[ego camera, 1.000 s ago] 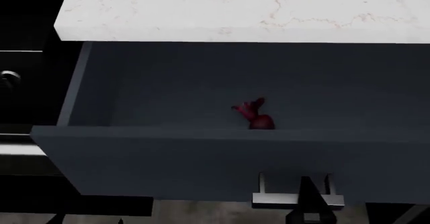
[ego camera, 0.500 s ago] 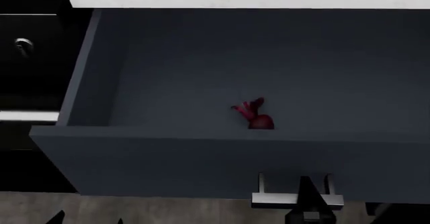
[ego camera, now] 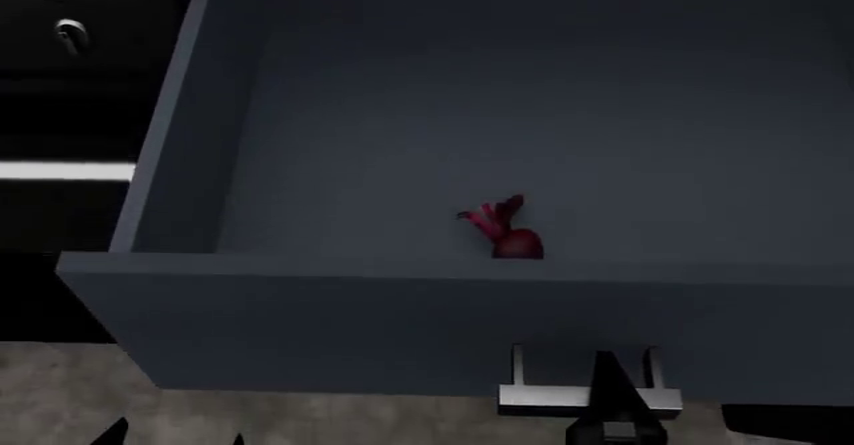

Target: Open the right drawer.

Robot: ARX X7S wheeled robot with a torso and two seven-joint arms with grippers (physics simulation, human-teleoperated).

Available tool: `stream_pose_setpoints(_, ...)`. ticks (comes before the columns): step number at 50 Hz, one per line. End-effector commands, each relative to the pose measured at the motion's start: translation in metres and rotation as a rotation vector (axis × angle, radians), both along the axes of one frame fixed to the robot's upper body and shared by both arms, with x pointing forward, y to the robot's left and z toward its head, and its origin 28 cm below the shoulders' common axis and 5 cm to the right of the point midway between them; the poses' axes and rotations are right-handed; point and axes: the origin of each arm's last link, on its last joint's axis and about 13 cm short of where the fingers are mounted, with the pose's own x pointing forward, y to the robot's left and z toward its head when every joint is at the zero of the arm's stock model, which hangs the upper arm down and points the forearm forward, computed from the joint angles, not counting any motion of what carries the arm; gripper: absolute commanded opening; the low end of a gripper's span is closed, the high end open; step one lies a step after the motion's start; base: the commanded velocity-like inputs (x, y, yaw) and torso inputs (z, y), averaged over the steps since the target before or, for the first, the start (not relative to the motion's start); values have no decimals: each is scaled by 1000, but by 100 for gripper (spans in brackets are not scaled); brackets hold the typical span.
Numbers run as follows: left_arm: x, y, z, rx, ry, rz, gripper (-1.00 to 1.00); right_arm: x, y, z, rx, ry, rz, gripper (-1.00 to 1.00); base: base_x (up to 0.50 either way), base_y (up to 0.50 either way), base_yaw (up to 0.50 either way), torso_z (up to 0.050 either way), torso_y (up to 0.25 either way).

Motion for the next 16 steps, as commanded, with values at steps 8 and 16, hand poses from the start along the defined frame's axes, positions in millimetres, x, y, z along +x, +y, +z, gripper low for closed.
stream_pose_setpoints(8, 0, 0, 0, -4, -5, 3, 100, -3, 17, 8, -54, -109, 84, -100, -225, 1, 0, 1, 1)
stream_pose_setpoints(16, -1, 0, 0, -4, -6, 1, 100, -4, 18, 7, -57, -107, 90, -100, -223, 1, 0, 0, 1)
